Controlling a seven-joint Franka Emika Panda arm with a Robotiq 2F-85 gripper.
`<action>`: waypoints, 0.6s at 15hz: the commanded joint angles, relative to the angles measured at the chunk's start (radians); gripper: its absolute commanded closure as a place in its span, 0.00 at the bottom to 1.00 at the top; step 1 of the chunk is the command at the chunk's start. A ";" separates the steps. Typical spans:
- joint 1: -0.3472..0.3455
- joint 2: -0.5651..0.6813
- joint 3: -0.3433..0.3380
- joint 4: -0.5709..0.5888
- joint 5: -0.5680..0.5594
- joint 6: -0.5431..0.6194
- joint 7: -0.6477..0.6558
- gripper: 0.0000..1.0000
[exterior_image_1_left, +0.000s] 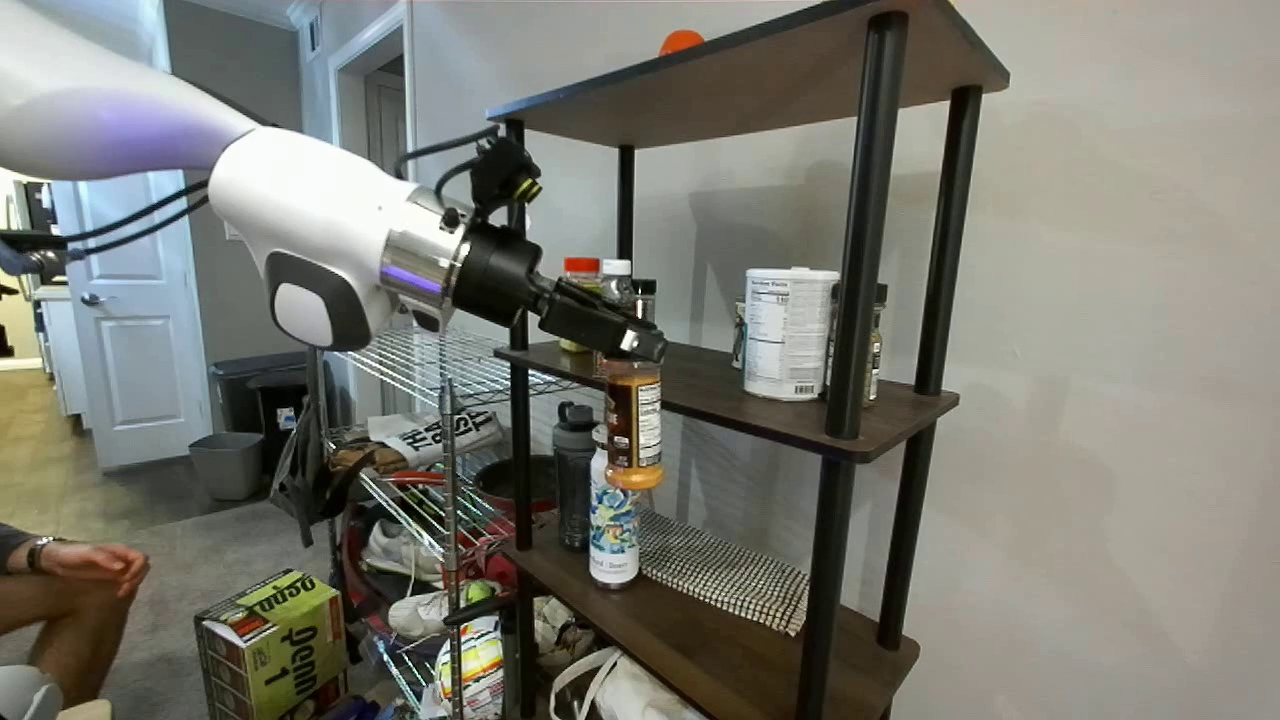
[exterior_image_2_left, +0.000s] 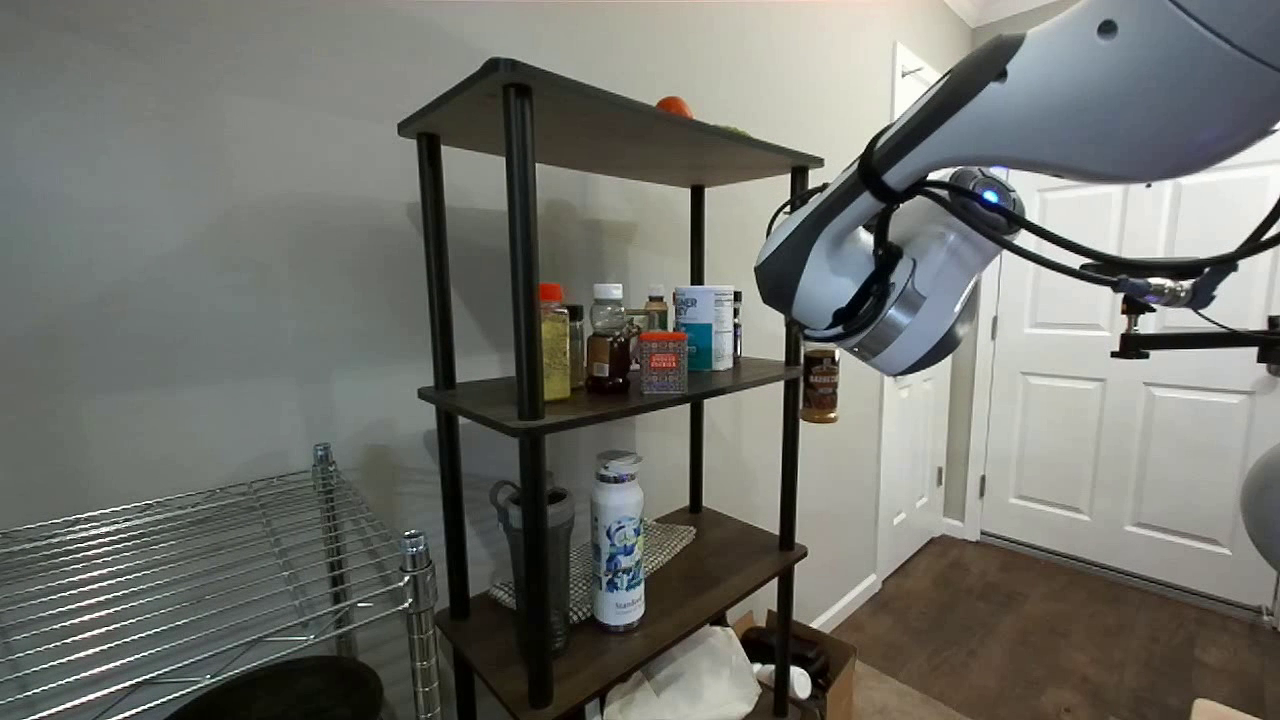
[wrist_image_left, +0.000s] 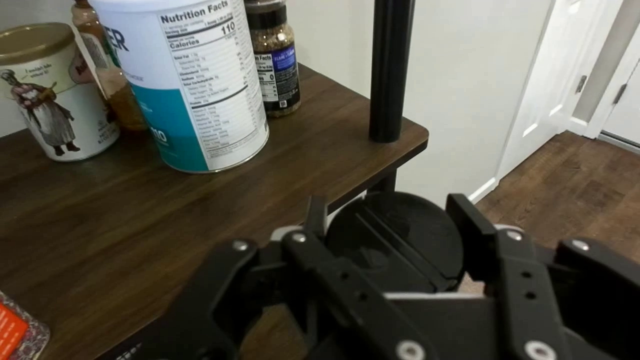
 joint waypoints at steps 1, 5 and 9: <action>0.013 0.030 0.001 -0.012 0.034 0.000 0.010 0.64; 0.002 0.009 0.020 0.005 0.064 -0.001 0.004 0.64; -0.012 -0.001 0.051 0.023 0.133 -0.003 0.003 0.64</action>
